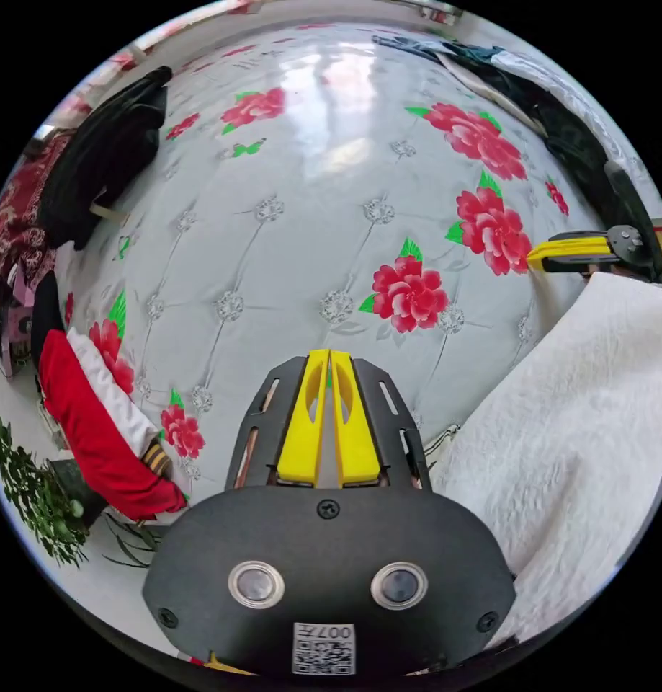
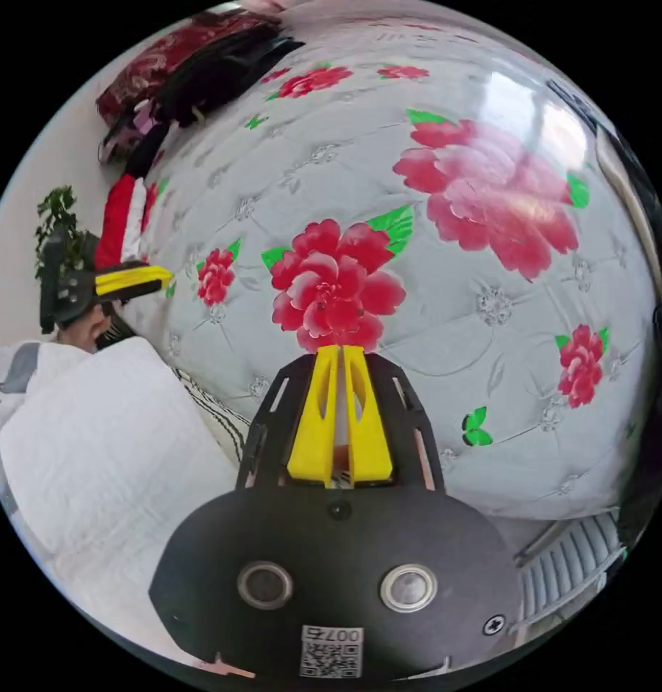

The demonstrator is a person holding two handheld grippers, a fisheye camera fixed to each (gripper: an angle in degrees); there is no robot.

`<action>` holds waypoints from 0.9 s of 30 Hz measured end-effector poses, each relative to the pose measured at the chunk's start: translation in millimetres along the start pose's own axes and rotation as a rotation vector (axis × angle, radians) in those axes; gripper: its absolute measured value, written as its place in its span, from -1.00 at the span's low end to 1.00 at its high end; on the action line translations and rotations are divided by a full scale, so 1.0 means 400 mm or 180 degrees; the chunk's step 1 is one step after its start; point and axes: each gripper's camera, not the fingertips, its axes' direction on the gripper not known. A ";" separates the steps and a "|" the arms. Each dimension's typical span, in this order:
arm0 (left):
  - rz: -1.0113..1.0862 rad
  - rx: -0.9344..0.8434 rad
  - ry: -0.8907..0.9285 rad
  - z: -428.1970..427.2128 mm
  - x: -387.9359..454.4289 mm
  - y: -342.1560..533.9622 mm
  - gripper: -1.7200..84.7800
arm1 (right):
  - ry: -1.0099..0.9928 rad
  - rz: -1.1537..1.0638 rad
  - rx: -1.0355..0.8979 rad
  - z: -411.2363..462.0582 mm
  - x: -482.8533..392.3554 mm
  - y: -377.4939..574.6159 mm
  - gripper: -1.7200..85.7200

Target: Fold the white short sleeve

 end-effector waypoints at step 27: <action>-0.0077 0.0102 -0.0537 0.037 0.259 -0.027 -0.98 | 0.2128 0.2102 0.2332 -0.852 0.447 0.420 -0.95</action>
